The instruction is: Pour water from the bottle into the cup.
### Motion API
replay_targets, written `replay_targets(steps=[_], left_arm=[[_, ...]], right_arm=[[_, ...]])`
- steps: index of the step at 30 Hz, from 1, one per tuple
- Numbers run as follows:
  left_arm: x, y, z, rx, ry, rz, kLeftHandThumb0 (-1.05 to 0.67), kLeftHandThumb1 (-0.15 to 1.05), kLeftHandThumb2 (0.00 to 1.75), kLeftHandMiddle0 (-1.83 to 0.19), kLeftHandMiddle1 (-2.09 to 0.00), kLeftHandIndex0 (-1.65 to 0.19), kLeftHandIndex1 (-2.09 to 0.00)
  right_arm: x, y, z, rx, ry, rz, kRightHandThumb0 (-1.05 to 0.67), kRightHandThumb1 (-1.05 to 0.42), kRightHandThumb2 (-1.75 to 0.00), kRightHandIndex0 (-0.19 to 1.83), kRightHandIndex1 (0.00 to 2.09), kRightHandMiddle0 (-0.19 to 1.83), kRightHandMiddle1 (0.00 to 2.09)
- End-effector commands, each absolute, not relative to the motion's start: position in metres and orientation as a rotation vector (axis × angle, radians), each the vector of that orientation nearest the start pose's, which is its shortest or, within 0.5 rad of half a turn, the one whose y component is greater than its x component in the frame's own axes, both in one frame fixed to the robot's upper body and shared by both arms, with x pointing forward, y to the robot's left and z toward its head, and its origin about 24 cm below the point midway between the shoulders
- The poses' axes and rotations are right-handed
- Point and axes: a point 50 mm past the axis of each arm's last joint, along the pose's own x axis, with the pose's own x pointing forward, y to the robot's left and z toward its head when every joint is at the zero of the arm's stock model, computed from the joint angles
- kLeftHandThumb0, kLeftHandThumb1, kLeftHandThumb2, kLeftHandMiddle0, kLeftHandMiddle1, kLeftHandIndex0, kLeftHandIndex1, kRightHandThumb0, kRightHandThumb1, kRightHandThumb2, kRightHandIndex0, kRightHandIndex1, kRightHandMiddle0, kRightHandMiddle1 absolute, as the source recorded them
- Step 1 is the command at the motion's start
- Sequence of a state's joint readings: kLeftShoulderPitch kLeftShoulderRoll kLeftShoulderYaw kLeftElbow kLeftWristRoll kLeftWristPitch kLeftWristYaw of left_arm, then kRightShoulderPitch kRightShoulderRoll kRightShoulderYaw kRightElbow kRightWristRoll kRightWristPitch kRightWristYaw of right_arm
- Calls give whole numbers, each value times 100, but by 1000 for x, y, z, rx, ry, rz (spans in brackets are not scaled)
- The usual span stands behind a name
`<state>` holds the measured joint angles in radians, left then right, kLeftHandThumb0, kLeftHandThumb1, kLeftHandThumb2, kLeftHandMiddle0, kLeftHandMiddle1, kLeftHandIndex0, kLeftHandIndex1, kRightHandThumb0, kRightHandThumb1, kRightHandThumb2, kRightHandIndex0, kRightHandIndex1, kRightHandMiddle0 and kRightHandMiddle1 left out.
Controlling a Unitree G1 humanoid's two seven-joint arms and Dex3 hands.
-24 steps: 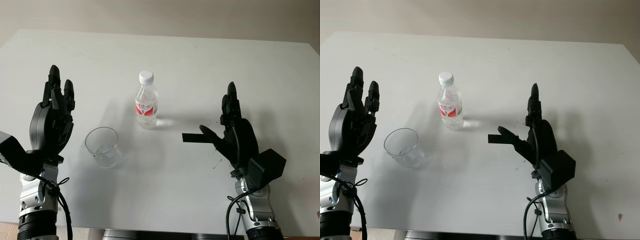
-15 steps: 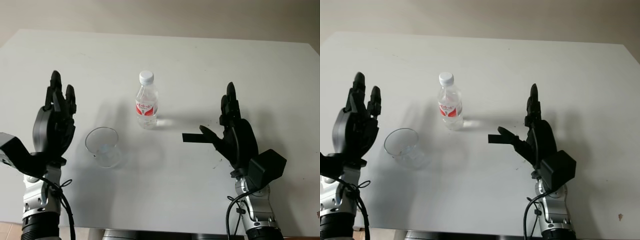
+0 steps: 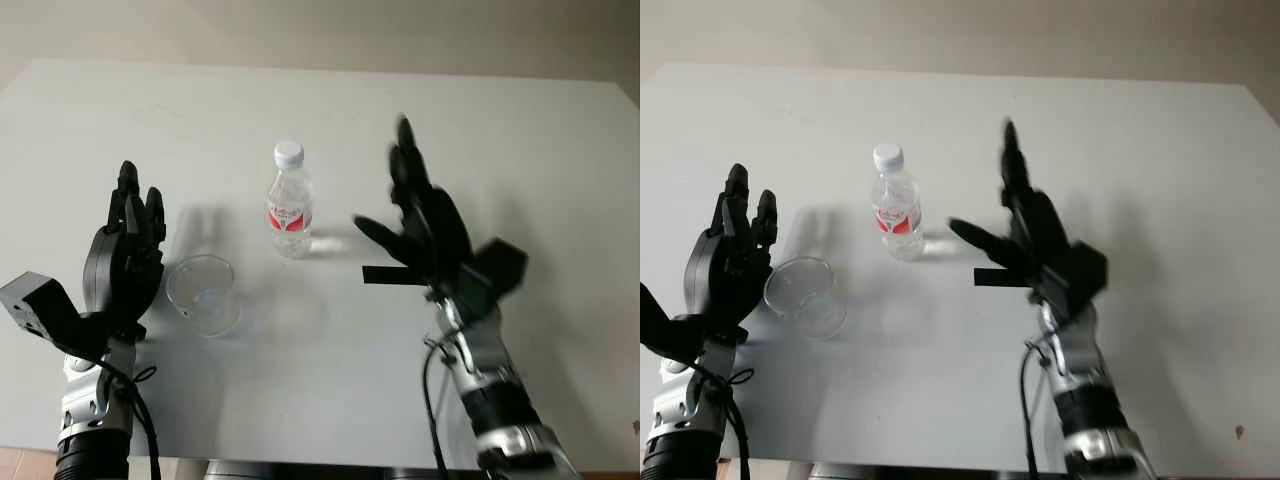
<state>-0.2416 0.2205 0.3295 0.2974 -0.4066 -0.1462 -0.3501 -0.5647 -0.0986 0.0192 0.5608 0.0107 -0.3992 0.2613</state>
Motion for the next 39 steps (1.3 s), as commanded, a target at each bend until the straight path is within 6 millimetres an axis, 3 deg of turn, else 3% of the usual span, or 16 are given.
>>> replay_targets(steps=[1, 14, 28, 39], left_arm=[[285, 251, 76, -201, -234, -19, -82, 105, 58, 19, 0, 19, 0], [284, 253, 75, -197, -235, -10, -82, 105, 58, 19, -3, 19, 0], [285, 255, 76, -199, -233, -11, -82, 105, 57, 19, -3, 19, 0], [284, 253, 76, -196, -240, -15, -81, 105, 56, 19, -3, 19, 0]], right_arm=[[351, -105, 117, -205, -373, 439, -100, -92, -4, -19, 0, -19, 0], [357, -79, 114, -304, -339, 557, -99, -89, -5, -19, 0, -19, 0], [363, -62, 94, -237, -234, 547, -97, -91, -6, -19, 0, -19, 0], [368, -45, 100, -214, -243, 547, -100, -93, -6, -19, 0, -19, 0]])
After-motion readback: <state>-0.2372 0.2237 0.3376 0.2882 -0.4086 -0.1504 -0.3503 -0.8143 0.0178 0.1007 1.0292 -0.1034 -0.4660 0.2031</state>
